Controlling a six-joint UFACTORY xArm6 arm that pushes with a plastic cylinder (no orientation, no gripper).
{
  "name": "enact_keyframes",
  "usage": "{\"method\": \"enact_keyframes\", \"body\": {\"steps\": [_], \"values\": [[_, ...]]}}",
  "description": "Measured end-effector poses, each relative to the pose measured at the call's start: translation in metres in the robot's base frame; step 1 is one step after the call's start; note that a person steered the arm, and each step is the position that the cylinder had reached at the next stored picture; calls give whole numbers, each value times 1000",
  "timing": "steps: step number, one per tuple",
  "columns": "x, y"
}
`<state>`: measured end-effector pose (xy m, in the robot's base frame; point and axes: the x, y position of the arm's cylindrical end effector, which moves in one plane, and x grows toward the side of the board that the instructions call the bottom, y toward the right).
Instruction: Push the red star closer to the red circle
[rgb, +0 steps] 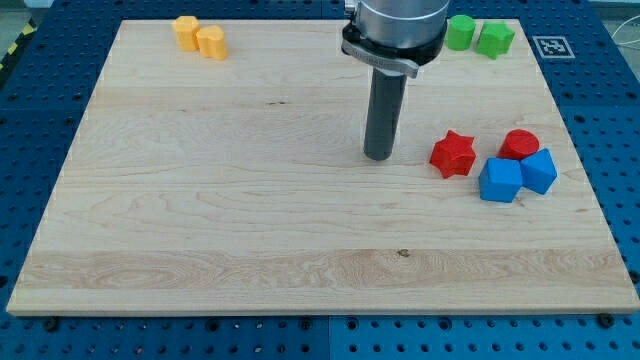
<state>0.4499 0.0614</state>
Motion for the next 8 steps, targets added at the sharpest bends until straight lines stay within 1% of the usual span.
{"method": "enact_keyframes", "body": {"steps": [1, 4, 5, 6, 8], "values": [[4, 0], [-27, 17], [-27, 15], [-22, 5], [1, 5]]}}
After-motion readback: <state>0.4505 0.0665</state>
